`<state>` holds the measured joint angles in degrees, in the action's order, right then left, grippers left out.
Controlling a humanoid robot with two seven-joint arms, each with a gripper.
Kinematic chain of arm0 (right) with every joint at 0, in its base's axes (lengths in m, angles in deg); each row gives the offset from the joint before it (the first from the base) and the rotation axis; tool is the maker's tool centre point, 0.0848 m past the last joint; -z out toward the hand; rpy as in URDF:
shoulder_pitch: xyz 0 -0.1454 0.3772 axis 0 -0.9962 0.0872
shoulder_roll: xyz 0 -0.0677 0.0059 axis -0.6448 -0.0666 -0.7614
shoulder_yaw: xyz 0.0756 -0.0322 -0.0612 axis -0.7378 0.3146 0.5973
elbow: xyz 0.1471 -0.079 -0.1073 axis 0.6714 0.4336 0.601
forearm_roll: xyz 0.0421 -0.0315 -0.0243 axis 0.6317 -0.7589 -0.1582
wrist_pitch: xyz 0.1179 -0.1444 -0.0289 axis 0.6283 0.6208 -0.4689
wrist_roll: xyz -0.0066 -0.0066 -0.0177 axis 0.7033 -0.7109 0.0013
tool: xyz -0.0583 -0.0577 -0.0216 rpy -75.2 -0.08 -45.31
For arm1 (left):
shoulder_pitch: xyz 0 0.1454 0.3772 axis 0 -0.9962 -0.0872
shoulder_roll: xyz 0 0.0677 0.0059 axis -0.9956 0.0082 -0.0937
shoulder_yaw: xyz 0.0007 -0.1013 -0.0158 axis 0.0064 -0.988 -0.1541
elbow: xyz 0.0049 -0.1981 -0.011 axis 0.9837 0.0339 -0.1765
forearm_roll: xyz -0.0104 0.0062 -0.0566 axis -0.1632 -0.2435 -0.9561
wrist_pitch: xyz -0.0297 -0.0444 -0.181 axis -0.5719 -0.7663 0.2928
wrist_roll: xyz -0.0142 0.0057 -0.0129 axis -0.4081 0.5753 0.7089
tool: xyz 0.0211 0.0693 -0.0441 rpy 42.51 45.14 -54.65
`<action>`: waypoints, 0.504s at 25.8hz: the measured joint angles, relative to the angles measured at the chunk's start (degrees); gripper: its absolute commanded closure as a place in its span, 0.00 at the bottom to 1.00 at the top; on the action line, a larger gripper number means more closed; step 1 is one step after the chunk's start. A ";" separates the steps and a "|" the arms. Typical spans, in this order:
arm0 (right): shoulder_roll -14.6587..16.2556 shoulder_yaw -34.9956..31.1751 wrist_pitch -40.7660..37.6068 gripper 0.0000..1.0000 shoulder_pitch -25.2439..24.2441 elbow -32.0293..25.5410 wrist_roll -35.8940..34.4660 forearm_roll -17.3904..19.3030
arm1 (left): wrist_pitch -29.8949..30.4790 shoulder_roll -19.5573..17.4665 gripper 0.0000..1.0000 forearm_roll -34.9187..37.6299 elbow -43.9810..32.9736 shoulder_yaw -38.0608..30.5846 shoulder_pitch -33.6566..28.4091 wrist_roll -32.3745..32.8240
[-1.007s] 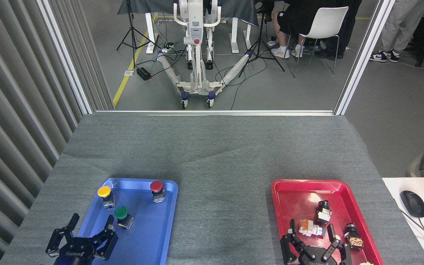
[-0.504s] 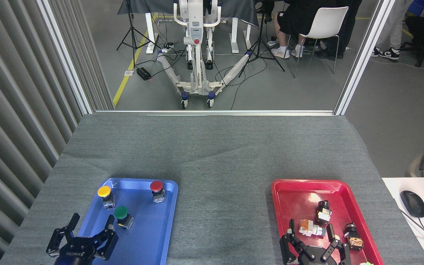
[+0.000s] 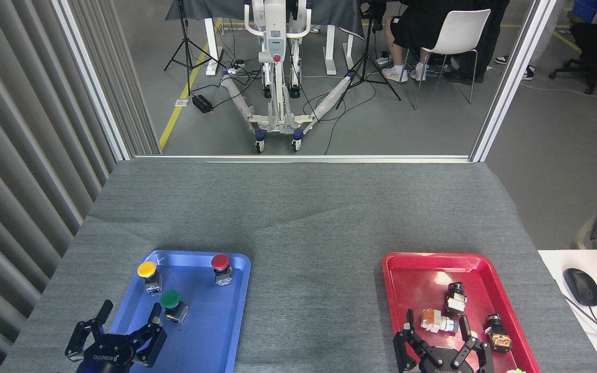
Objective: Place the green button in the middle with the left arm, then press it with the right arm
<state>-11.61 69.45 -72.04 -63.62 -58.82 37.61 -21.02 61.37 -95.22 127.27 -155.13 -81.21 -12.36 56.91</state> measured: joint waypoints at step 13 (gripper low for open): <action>-0.17 -0.02 -0.48 0.00 -0.63 -0.73 0.09 -3.71 | 0.07 -0.04 0.00 -0.05 -0.05 0.00 -0.16 0.00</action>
<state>-11.78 69.43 -72.52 -64.25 -59.54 37.71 -24.73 61.44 -95.26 127.22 -155.18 -81.21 -12.52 56.90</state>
